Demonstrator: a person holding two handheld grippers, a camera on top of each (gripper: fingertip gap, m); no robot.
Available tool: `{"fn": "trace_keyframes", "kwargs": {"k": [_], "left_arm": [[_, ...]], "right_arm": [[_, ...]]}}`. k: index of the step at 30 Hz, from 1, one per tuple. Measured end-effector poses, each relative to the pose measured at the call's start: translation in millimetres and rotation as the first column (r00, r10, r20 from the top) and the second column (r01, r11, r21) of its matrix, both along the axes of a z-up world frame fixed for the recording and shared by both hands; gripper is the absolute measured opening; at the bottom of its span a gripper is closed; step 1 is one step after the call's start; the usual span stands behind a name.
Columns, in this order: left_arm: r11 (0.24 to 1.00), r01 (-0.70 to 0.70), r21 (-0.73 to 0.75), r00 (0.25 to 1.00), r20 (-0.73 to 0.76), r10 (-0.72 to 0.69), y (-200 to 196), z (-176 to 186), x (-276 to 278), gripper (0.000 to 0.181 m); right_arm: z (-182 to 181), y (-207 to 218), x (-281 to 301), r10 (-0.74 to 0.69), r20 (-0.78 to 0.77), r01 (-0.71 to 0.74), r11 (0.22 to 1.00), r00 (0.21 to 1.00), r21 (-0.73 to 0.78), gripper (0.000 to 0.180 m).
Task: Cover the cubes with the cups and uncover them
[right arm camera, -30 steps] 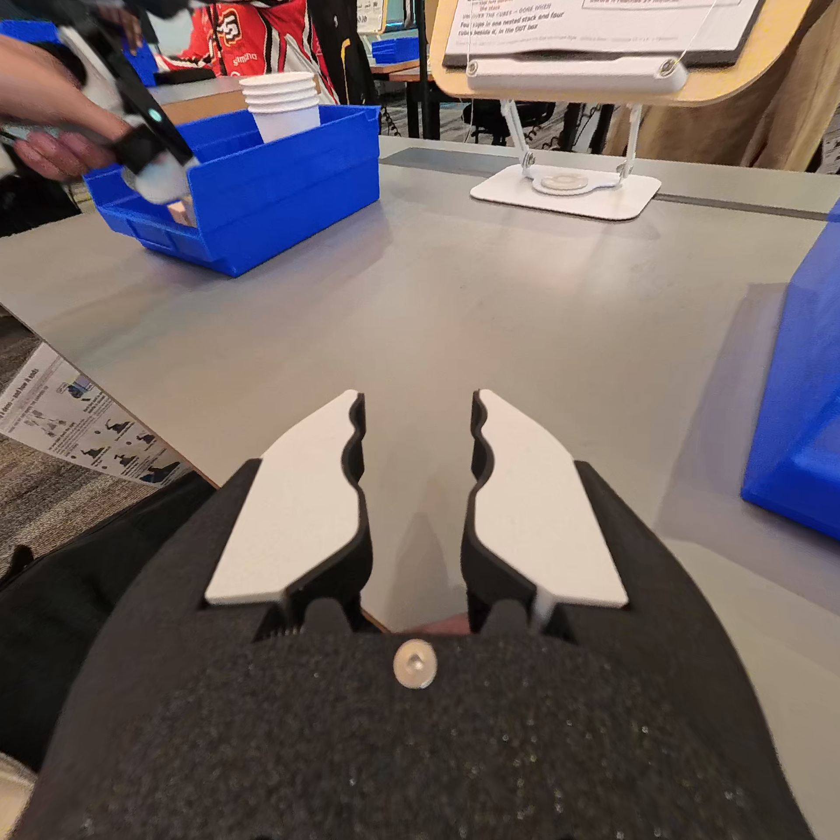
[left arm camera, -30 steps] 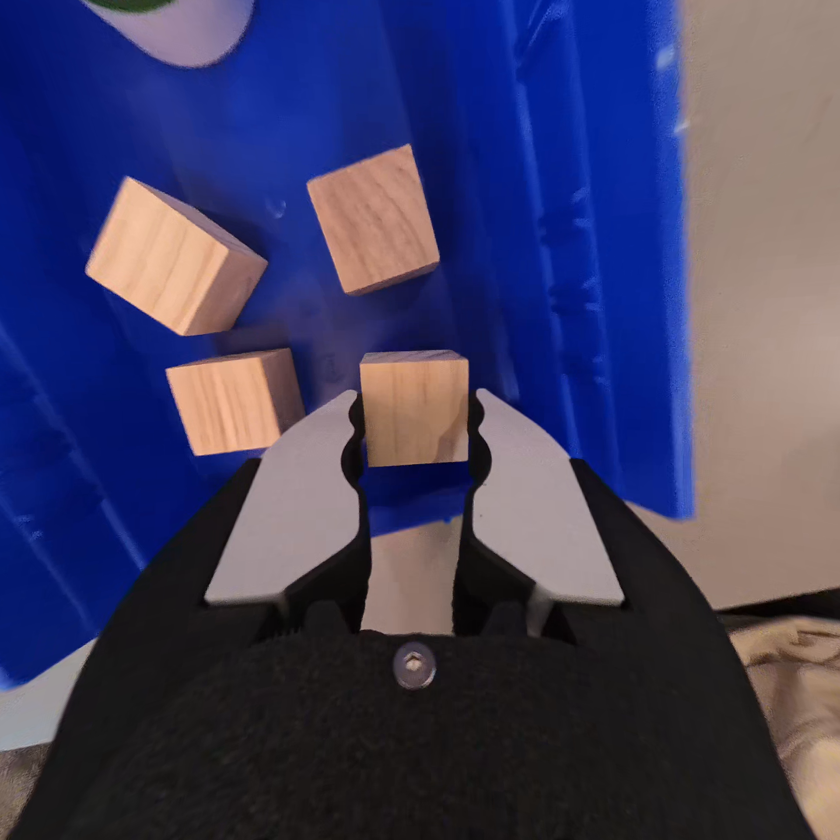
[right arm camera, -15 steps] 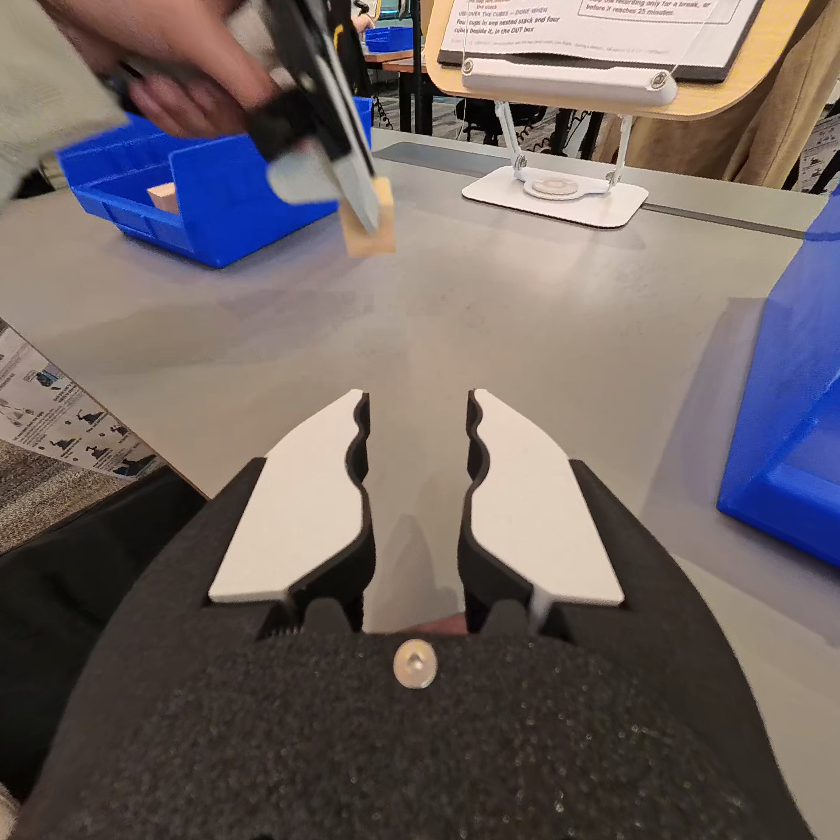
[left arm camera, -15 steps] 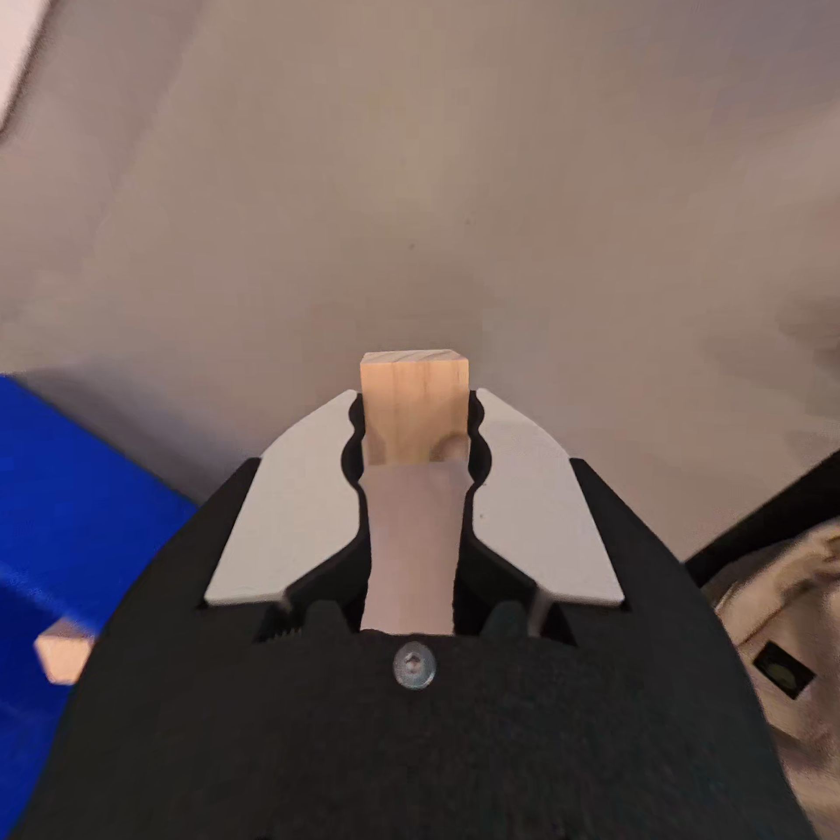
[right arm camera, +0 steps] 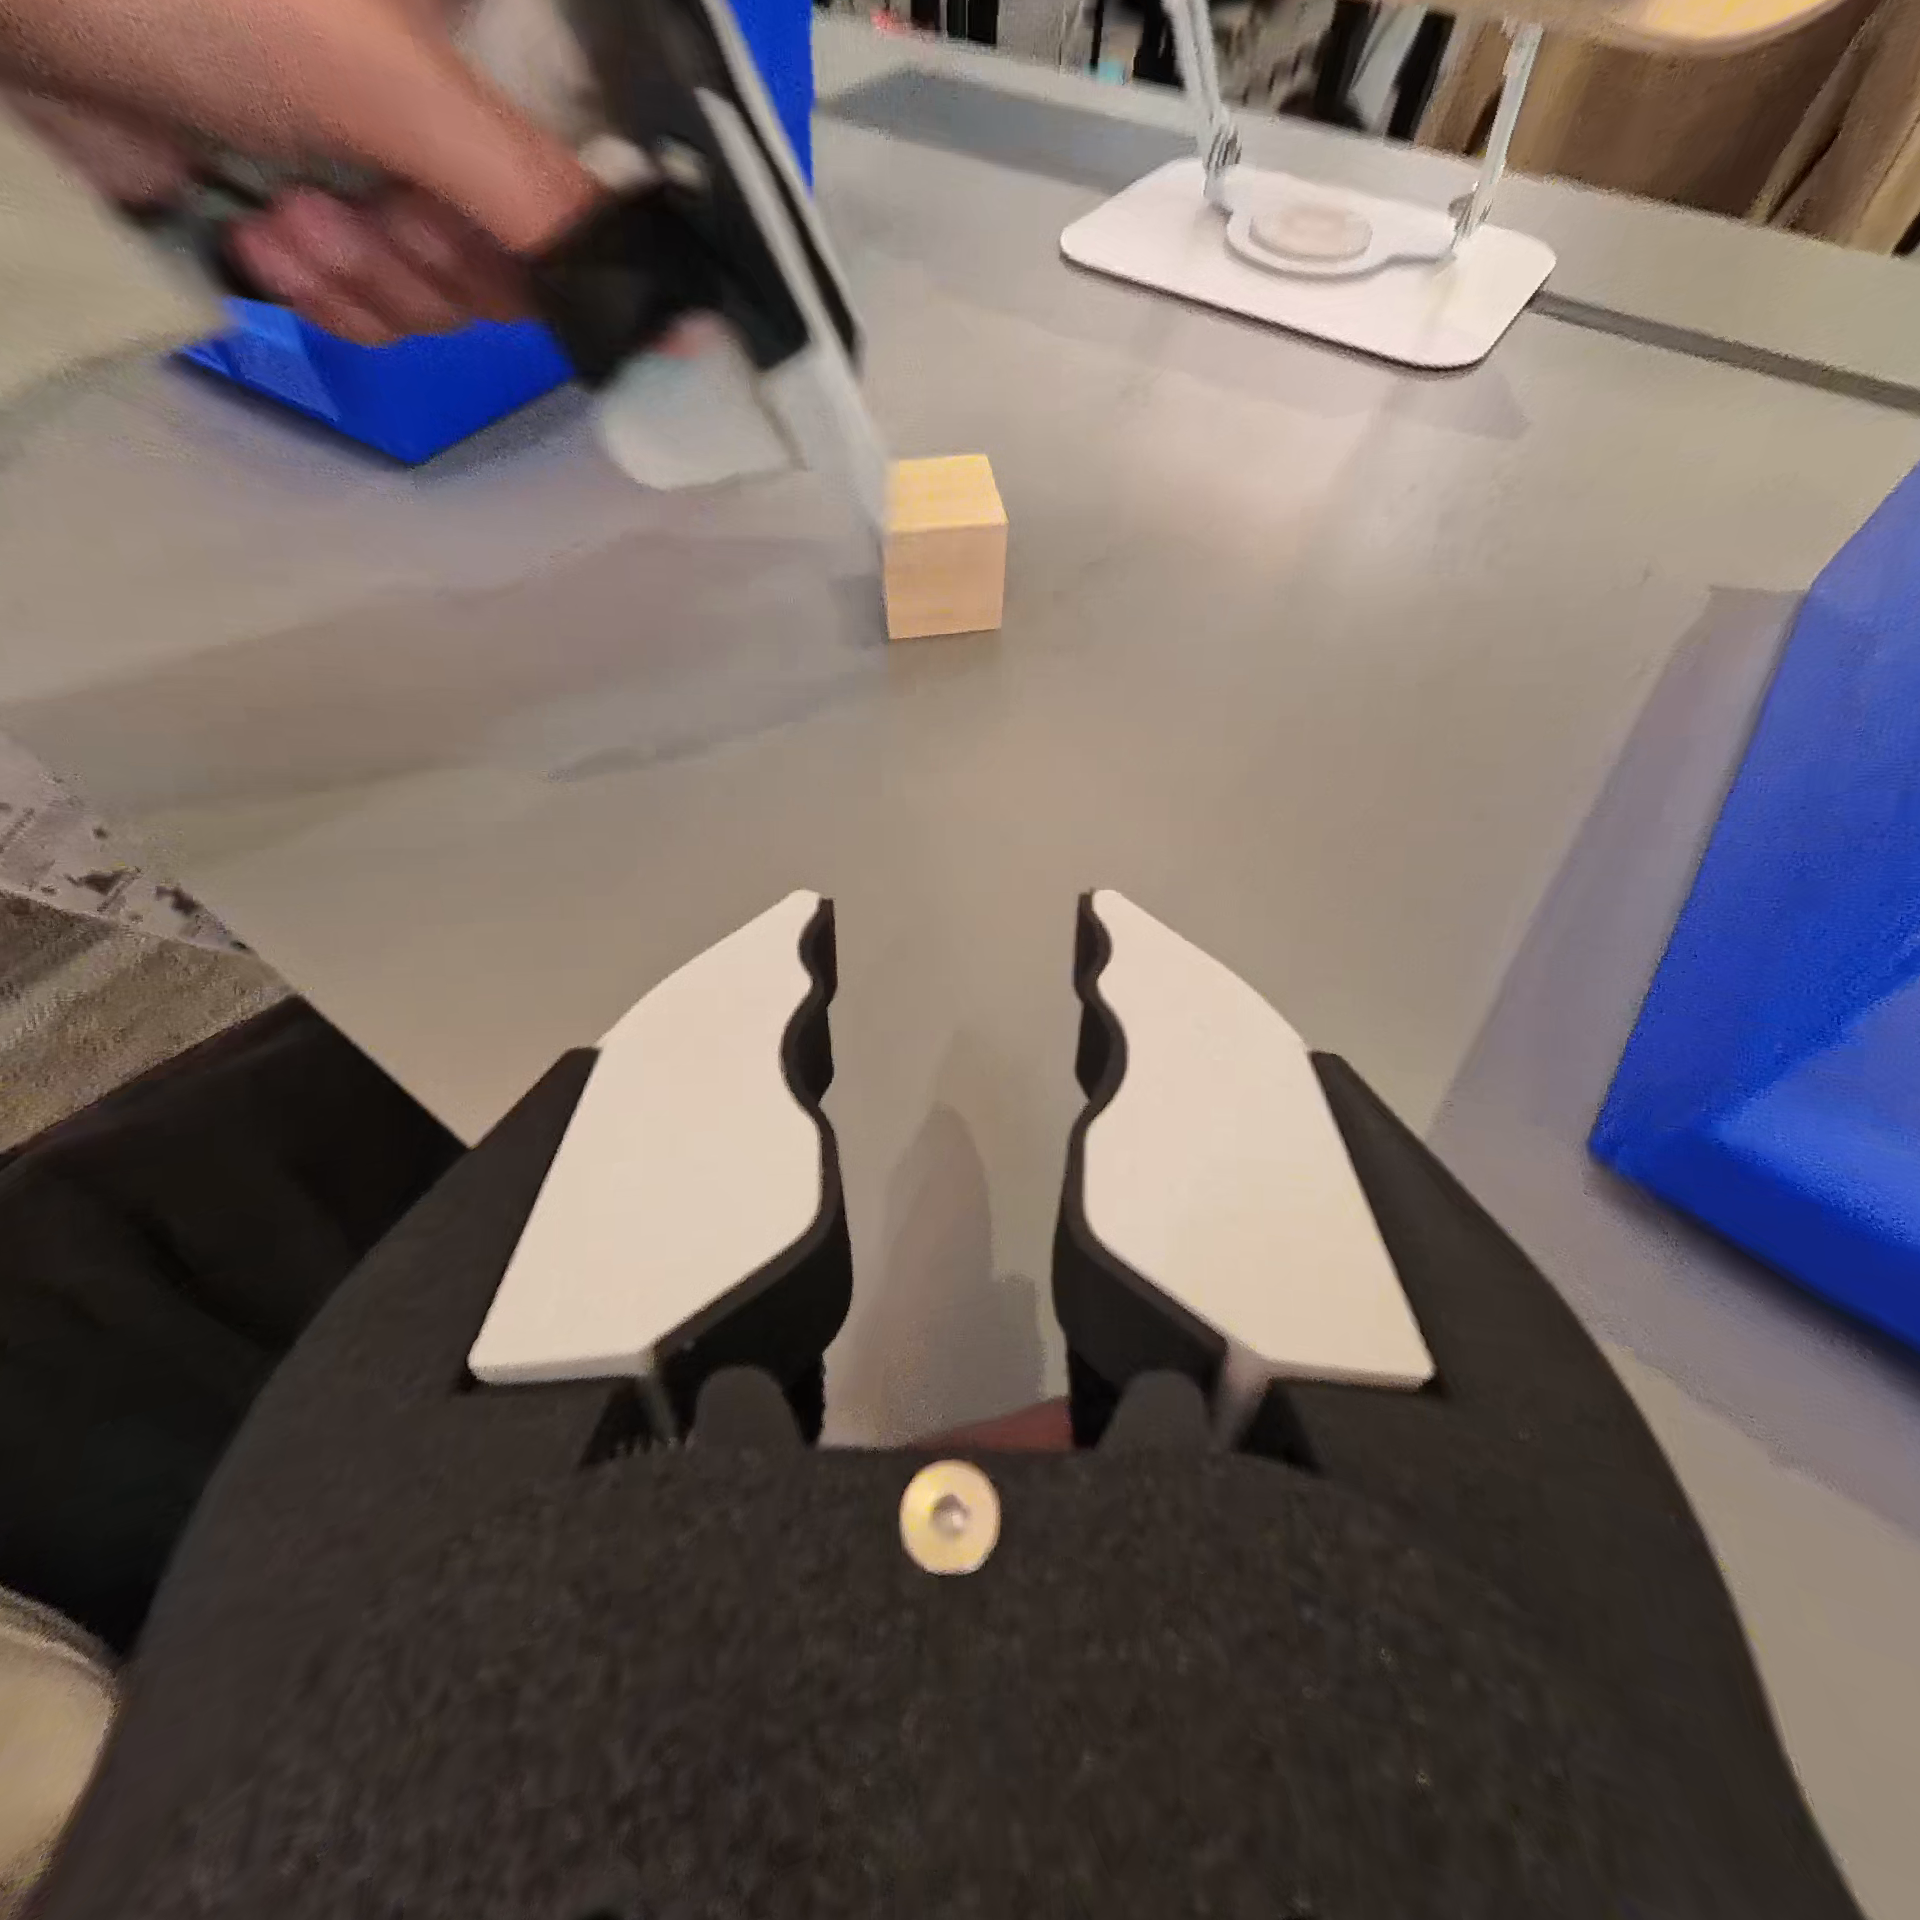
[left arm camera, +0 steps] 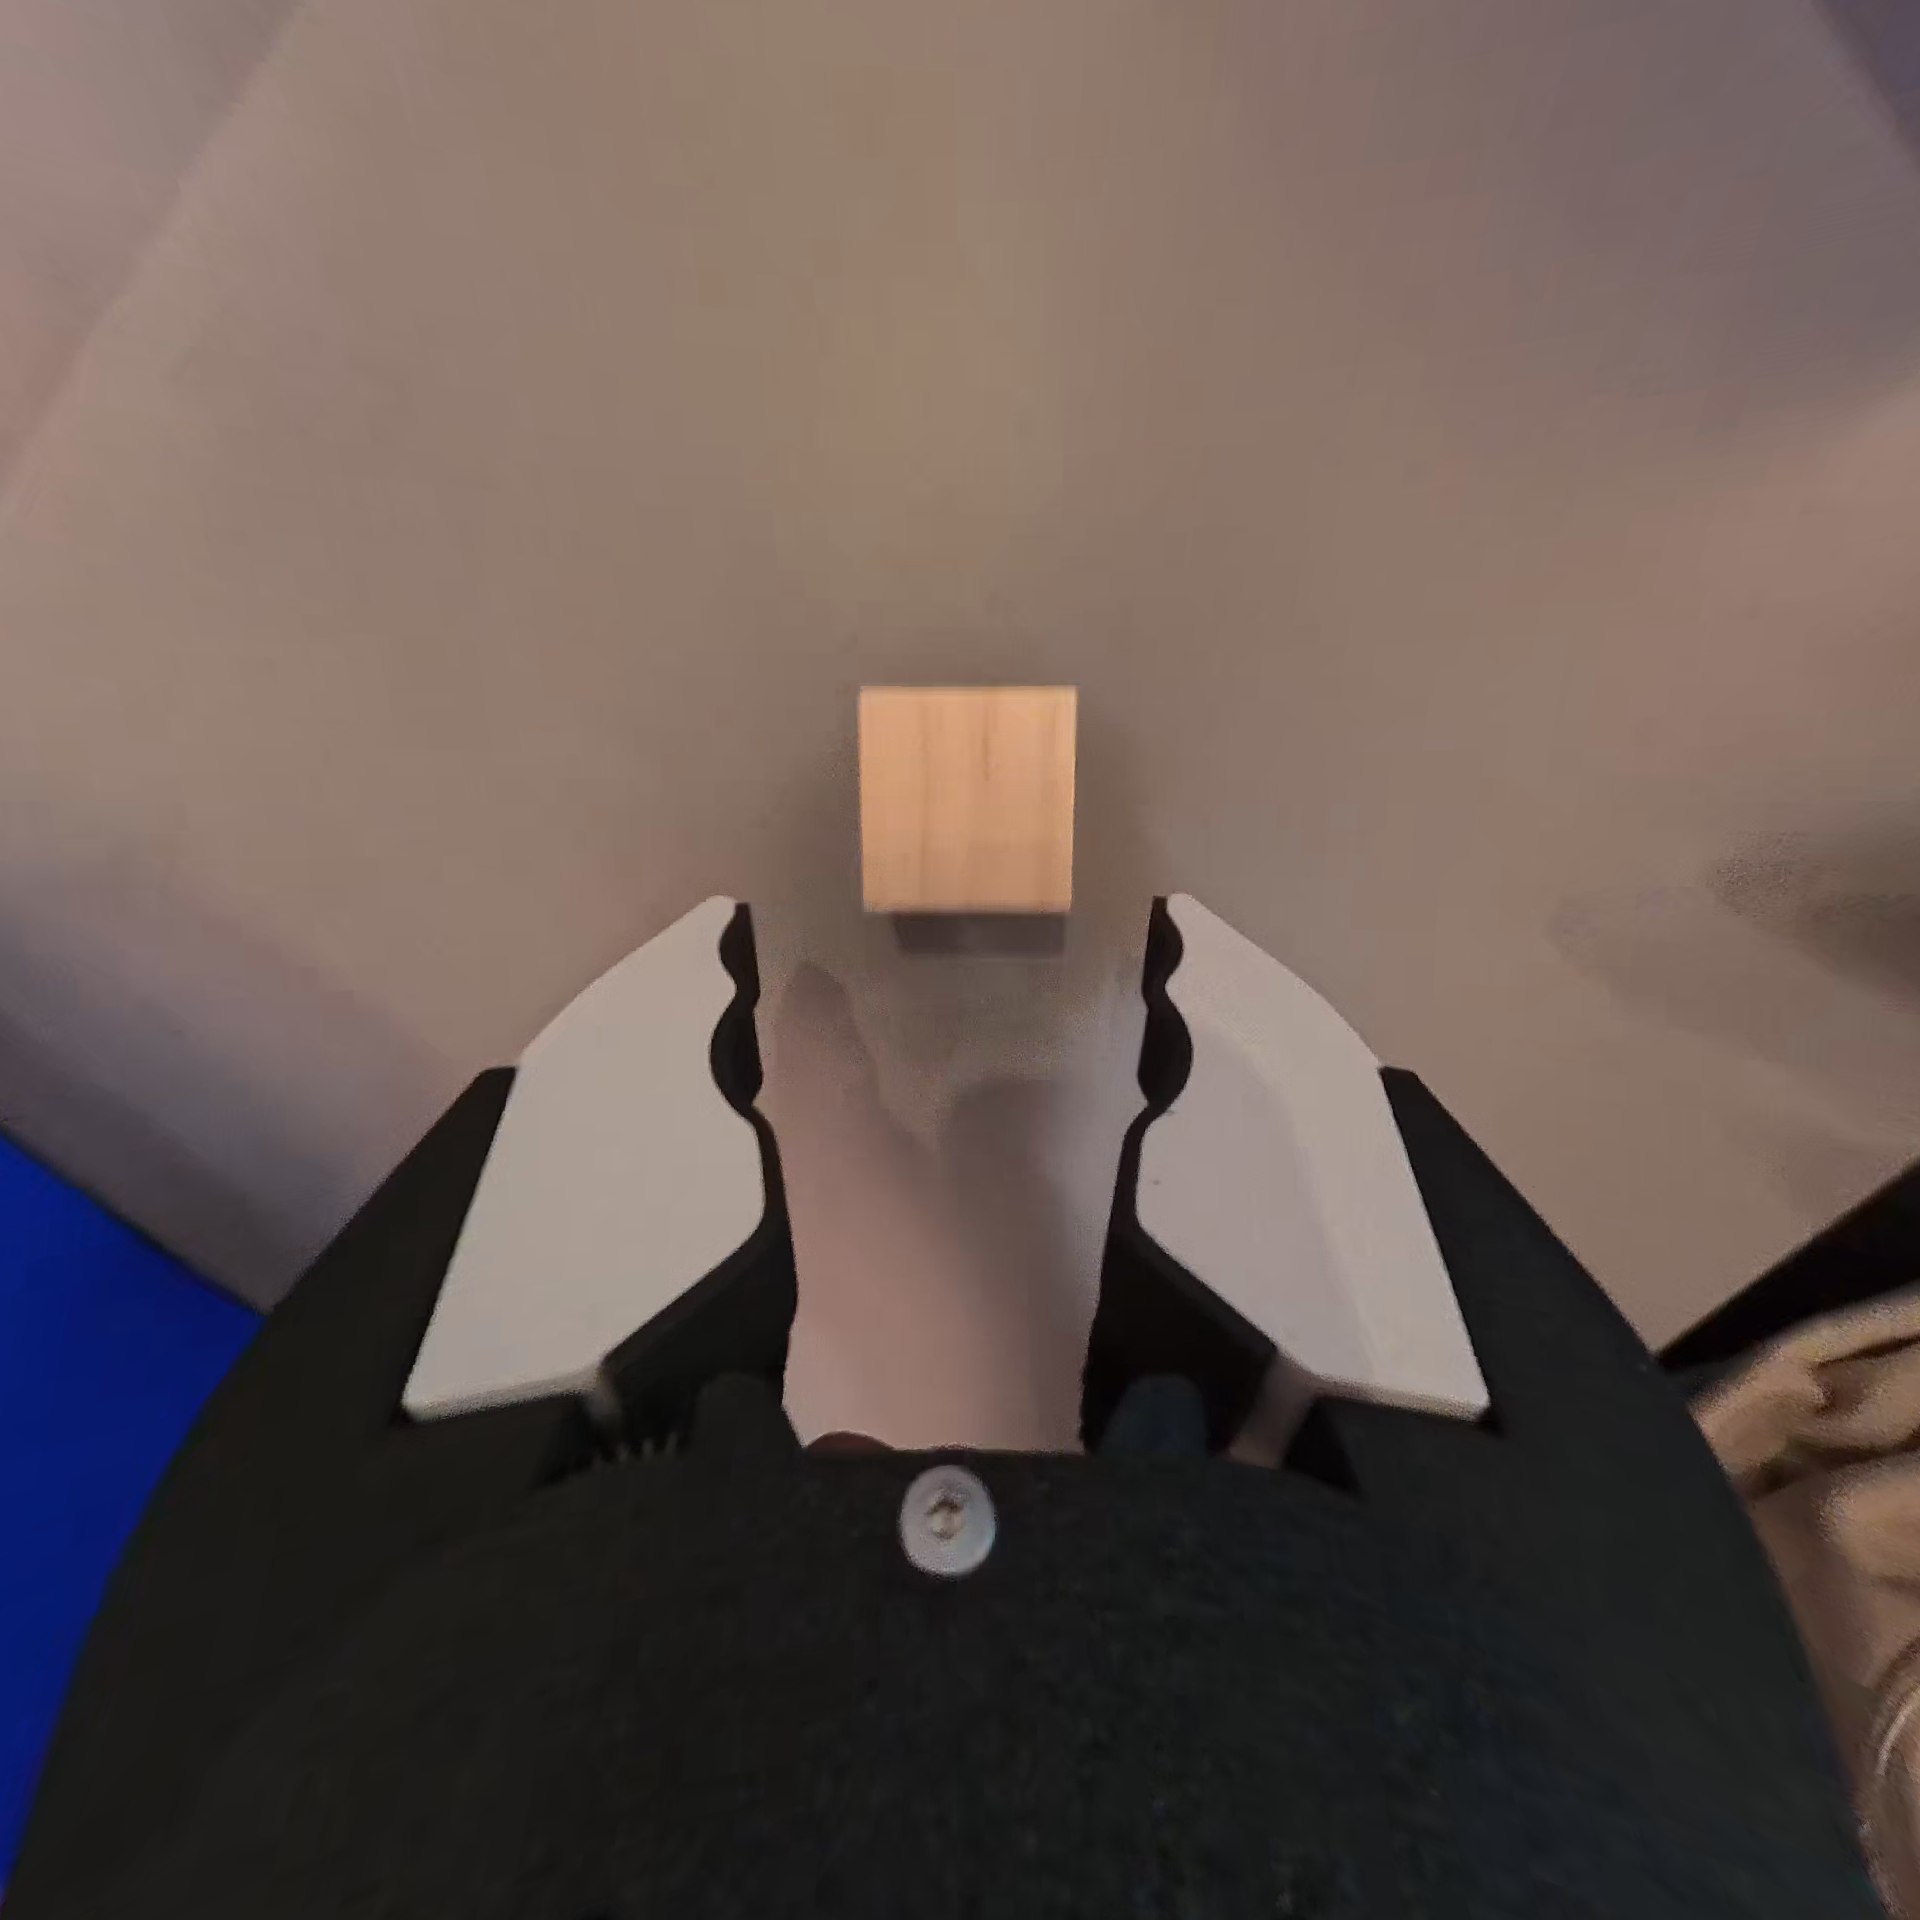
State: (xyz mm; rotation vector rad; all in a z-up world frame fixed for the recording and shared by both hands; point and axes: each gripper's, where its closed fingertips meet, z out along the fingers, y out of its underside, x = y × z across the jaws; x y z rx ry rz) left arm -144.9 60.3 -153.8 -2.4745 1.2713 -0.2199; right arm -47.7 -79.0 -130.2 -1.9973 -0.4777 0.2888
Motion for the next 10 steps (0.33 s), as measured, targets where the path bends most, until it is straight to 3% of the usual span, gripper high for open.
{"fn": "trace_keyframes", "kwargs": {"k": [3,5,8,10], "left_arm": [[0.990,-0.075,0.123,0.977,0.209,0.048,-22,36,-31,0.072],[0.968,-0.150,0.200,0.922,0.382,0.064,-43,55,-51,0.071],[0.951,-0.205,0.230,0.861,0.505,0.064,-87,51,-75,0.067],[0.945,-0.215,0.246,0.846,0.530,0.054,-112,38,-86,0.062]], "right_arm": [[11,27,-17,0.080,0.084,-0.068,0.988,0.993,-0.137,0.053],[12,54,-34,0.130,0.177,-0.092,0.974,0.976,-0.208,0.056],[3,92,-69,0.225,0.181,-0.140,0.910,0.958,-0.390,0.058],[-8,122,-74,0.212,0.236,-0.083,0.883,0.948,-0.461,0.057]]}}
